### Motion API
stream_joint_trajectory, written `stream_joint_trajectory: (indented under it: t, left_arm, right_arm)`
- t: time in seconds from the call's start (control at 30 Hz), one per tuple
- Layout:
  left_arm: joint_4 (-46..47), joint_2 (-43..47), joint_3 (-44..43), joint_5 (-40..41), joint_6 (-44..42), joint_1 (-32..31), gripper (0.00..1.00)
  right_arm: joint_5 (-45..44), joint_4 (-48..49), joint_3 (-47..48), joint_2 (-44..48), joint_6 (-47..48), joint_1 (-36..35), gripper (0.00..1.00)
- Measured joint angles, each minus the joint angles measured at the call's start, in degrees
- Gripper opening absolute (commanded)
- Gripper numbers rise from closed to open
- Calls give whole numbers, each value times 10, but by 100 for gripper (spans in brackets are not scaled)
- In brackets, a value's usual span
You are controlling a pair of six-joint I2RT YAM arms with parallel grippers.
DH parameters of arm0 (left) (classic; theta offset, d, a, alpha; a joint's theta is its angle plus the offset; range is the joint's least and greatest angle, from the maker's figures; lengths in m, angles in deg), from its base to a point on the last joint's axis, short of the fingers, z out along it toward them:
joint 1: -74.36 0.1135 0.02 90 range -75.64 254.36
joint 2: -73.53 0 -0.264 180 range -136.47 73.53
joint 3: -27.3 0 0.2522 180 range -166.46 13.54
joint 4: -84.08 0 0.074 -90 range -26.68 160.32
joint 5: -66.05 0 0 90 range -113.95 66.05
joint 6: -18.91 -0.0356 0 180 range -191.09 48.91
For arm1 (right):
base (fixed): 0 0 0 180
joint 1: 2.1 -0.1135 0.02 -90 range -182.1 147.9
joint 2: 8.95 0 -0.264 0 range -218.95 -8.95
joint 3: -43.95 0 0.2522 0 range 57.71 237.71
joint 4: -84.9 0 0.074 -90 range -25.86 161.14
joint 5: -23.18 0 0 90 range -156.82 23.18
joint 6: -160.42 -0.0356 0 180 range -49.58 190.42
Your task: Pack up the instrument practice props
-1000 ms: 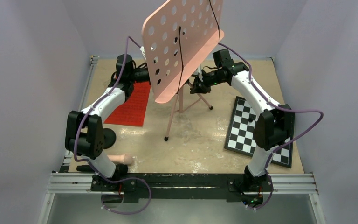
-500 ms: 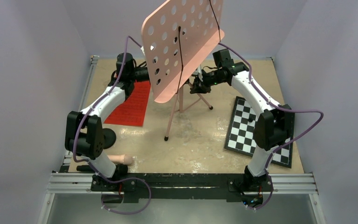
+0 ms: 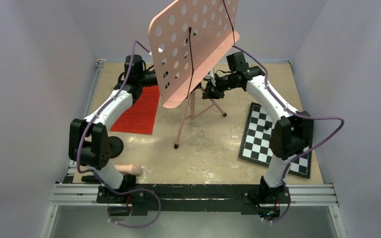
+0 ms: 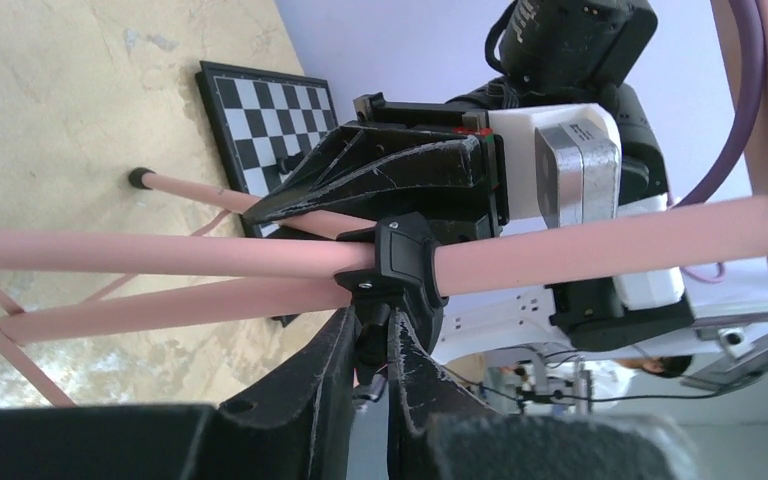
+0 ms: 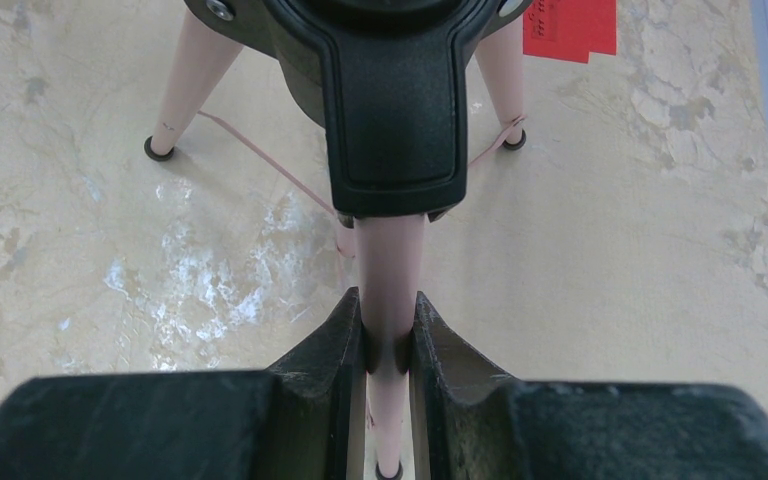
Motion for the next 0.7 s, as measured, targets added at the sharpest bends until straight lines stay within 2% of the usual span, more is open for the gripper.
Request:
stream_joint_trajectory:
  t: [0.2, 0.23, 0.3, 0.37, 0.47, 0.53, 0.7]
  left_arm:
    - [-44, -11, -8, -1, 68, 3, 0]
    - [-45, -11, -7, -2, 81, 3, 3]
    - [-42, -11, -3, -1, 102, 3, 20]
    - [-33, -10, 4, -1, 124, 4, 44]
    - [-26, -8, 20, 7, 131, 8, 69]
    - [-29, -7, 23, 7, 127, 11, 74]
    - [-45, -2, 9, 19, 49, 14, 74]
  right_arm:
    - [0, 0, 0, 0, 0, 0, 0]
    - [0, 0, 0, 0, 0, 0, 0]
    - [0, 0, 0, 0, 0, 0, 0]
    - [0, 1, -2, 1, 0, 0, 0]
    - [0, 3, -4, 2, 0, 0, 0]
    - [0, 4, -4, 2, 0, 0, 0]
    - [0, 5, -4, 2, -2, 0, 0]
